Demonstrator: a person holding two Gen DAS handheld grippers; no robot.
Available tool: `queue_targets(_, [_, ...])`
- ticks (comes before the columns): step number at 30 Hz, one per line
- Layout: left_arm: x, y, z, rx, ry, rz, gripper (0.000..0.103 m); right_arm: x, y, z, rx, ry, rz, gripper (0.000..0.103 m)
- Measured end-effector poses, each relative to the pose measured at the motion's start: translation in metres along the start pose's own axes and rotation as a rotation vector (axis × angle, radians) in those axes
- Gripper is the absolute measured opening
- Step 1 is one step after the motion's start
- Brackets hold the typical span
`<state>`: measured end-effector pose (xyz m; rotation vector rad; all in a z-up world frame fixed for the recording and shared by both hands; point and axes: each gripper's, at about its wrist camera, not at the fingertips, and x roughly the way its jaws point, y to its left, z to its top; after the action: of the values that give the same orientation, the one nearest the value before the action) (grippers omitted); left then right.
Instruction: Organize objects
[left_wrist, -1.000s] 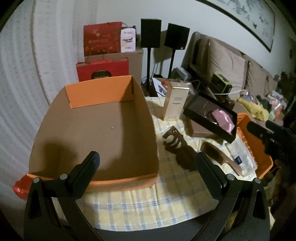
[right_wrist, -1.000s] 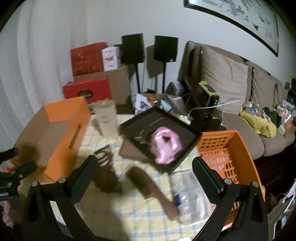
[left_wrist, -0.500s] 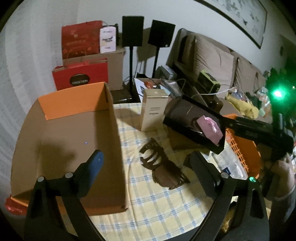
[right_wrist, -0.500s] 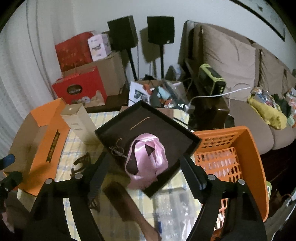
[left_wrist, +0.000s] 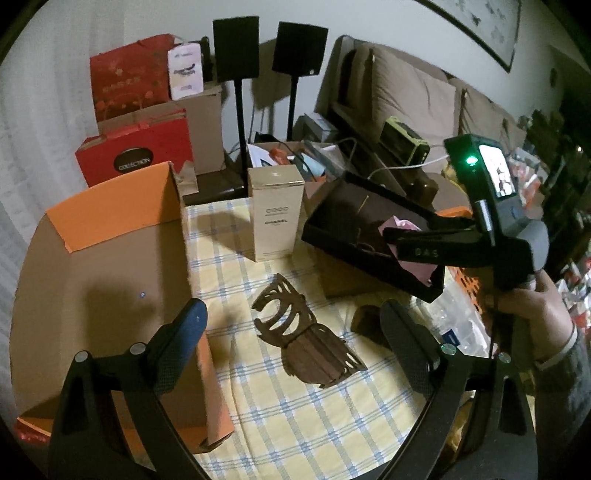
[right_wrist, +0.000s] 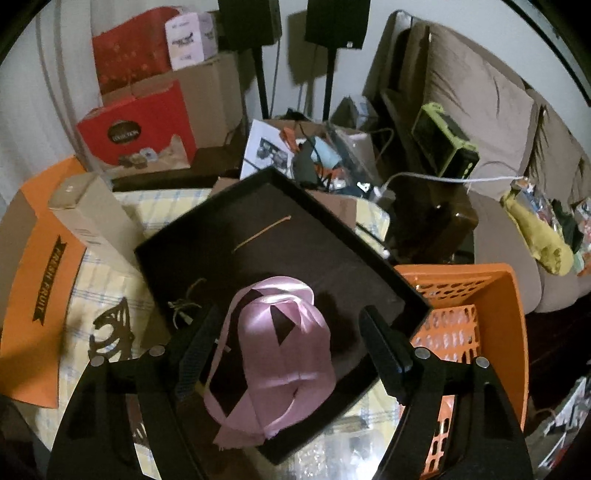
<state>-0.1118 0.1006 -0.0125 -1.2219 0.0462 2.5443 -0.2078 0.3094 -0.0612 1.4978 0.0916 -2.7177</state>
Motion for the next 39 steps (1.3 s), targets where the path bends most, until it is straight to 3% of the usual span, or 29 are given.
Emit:
queue_targets(1, [0.001,-0.001,0.001,0.001,0.003,-0.001,0.094,0.003,0.001,0.0,-0.003,0.009,-0.005,0.076])
queue_targets(3, [0.004,-0.003,0.002,0.005,0.007,-0.003,0.094,0.009,0.003,-0.001,-0.016,0.027,-0.018,0.054])
queue_targets(4, [0.005,-0.004,0.003,0.007,0.009,-0.003,0.094,0.012,0.003,-0.001,-0.017,0.035,-0.016,0.033])
queue_targets(8, [0.007,-0.008,0.008,0.006,0.016,-0.01,0.094,0.012,0.004,-0.002,-0.019,0.037,0.002,0.011])
queue_targets(14, [0.014,-0.023,0.021,0.023,0.046,-0.049,0.094,-0.002,-0.004,-0.002,0.01,0.0,0.045,0.005])
queue_targets(25, [0.059,-0.065,0.055,0.15,0.118,-0.018,0.093,-0.07,-0.042,-0.007,0.147,-0.149,0.116,0.005])
queue_targets(27, [0.072,-0.071,0.061,0.171,0.156,-0.025,0.085,-0.079,-0.045,-0.01,0.157,-0.164,0.123,0.005])
queue_targets(29, [0.083,-0.074,0.066,0.186,0.19,-0.031,0.071,-0.088,-0.048,-0.013,0.164,-0.176,0.13,0.005])
queue_targets(34, [0.111,-0.084,0.073,0.234,0.243,-0.017,0.056,-0.099,-0.053,-0.022,0.18,-0.187,0.144,0.005])
queue_targets(39, [0.135,-0.095,0.072,0.298,0.284,0.012,0.049,-0.1,-0.059,-0.029,0.196,-0.183,0.165,0.005])
